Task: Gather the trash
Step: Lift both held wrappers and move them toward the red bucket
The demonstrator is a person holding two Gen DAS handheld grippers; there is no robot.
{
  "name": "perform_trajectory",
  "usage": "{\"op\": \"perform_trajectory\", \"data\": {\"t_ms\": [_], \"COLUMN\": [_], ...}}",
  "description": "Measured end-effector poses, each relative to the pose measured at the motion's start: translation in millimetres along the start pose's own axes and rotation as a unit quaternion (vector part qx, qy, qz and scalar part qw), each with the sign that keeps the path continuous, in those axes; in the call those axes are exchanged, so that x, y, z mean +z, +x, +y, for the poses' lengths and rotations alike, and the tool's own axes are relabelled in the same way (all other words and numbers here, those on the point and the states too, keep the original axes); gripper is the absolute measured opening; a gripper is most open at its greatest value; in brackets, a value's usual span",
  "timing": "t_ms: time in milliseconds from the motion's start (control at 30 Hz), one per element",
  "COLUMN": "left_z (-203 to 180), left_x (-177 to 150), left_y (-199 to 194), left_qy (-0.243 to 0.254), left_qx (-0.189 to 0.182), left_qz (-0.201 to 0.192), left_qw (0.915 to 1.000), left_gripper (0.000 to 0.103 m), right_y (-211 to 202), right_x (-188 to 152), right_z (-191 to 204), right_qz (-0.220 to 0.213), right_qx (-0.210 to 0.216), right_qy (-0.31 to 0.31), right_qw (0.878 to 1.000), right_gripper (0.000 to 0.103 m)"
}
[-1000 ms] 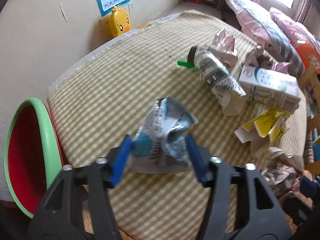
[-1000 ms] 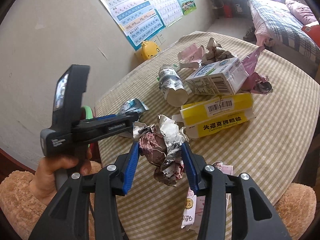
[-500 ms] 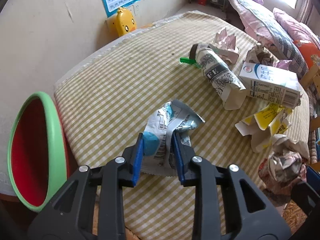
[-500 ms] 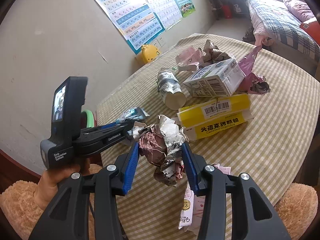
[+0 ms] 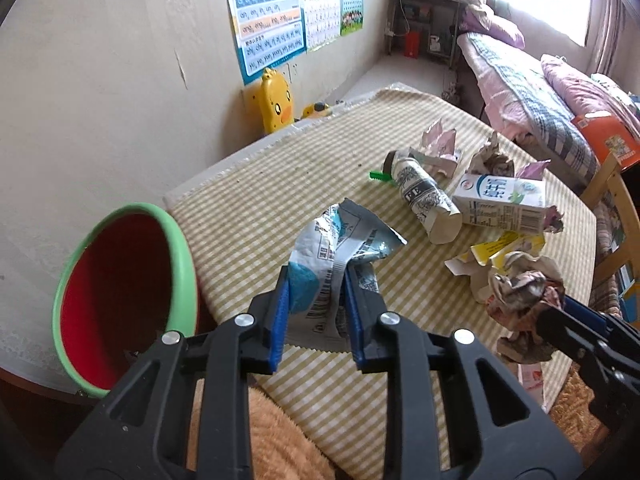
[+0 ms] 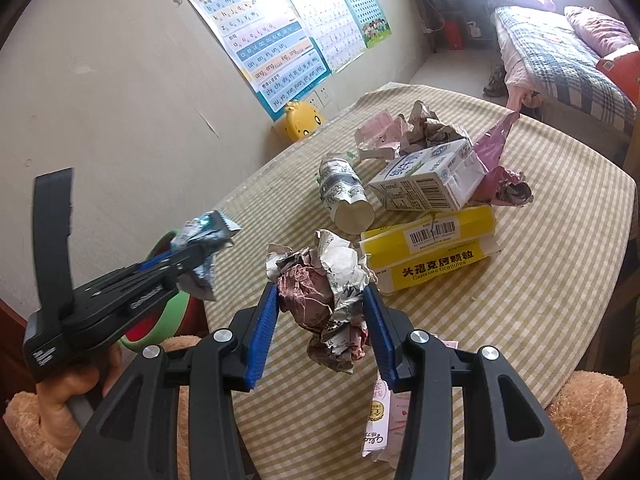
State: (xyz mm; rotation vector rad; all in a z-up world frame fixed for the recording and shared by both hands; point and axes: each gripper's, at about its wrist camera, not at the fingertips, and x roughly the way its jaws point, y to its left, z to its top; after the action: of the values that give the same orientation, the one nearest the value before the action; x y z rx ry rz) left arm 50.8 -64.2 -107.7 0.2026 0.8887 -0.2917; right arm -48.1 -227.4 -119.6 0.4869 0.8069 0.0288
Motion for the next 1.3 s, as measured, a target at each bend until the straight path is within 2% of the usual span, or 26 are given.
{"op": "perform_trajectory", "data": {"t_ms": [433, 767, 1300], "left_z": [19, 33, 70], "left_x": [6, 6, 5], "left_y": [-33, -43, -47], "left_qy": [-0.016, -0.028, -0.045], "left_qx": [0.01, 0.019, 0.06], "left_qz": [-0.034, -0.044, -0.055], "left_qw": [0.9992, 0.9985, 0.9957], "left_gripper": [0.025, 0.025, 0.025], "right_y": [-17, -22, -13], "right_x": [16, 22, 33], "right_z": [23, 39, 73], "right_qz": [-0.028, -0.036, -0.033], "right_qx": [0.008, 0.016, 0.037], "right_qy": [-0.019, -0.03, -0.055], "right_qw": [0.999, 0.999, 0.997], "right_gripper": [0.042, 0.042, 0.042]}}
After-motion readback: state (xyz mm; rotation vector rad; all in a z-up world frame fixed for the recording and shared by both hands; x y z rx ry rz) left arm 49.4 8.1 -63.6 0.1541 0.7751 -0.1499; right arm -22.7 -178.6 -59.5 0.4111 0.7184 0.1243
